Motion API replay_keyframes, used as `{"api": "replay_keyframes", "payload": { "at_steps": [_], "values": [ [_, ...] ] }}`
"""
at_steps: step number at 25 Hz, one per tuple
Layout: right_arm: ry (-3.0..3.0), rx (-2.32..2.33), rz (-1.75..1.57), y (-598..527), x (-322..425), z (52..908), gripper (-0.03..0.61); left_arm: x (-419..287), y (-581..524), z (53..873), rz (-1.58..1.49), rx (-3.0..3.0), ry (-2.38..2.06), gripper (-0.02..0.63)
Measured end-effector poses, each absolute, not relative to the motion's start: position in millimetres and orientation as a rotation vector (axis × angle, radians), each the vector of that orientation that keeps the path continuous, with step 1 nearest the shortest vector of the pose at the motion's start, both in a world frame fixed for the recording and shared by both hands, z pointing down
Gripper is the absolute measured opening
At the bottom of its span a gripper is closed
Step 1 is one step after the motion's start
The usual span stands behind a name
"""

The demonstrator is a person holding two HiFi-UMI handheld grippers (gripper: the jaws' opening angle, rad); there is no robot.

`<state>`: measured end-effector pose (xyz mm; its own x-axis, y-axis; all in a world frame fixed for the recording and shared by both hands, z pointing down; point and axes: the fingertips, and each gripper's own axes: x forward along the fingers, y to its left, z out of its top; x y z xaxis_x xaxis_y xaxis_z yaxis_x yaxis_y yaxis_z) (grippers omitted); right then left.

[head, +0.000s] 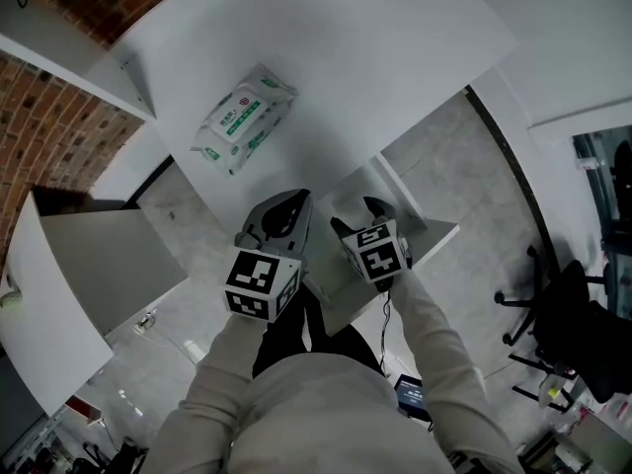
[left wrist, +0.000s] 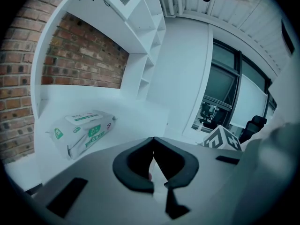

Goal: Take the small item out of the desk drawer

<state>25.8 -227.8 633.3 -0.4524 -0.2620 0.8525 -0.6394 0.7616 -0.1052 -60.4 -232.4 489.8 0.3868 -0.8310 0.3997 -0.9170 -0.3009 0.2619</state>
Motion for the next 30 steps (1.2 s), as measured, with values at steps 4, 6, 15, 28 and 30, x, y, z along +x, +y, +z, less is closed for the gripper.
{"api": "replay_keyframes", "payload": {
  "at_steps": [4,6,15,28,30],
  "values": [
    [-2.0,0.66,0.542,-234,31,658,0.339,-59,-237,496,0.274,2.206,-1.503,0.018],
    [-1.973,0.651,0.564,-236,33,670,0.339,-60,-240,500,0.282,2.196,-1.506,0.017],
    [-1.867,0.611,0.619,-234,39,712,0.345,-64,-249,509,0.304,2.175,-1.506,0.018],
    [-1.75,0.587,0.618,-233,50,751,0.354,-65,-251,517,0.313,2.142,-1.512,0.018],
    [-1.738,0.572,0.621,-231,49,755,0.354,-66,-250,519,0.311,2.132,-1.511,0.018]
  ]
}}
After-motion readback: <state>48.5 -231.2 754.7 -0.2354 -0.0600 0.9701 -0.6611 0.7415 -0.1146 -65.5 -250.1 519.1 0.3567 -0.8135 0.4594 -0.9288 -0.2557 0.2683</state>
